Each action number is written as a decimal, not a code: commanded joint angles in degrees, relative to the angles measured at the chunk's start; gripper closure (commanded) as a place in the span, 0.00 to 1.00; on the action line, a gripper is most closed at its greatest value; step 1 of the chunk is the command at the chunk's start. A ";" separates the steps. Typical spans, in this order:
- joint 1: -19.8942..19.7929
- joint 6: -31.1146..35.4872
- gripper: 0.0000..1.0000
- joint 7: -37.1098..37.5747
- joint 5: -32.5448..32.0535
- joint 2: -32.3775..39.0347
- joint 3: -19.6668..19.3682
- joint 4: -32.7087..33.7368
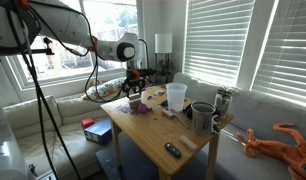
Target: Stack all the wooden blocks forming a square on top of the wooden block on the left, pick up the purple ball and put it in the clear frost cold cup
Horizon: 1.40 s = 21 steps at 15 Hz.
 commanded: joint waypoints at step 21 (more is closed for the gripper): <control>-0.81 -0.79 0.41 -2.75 2.22 -1.49 0.21 -1.55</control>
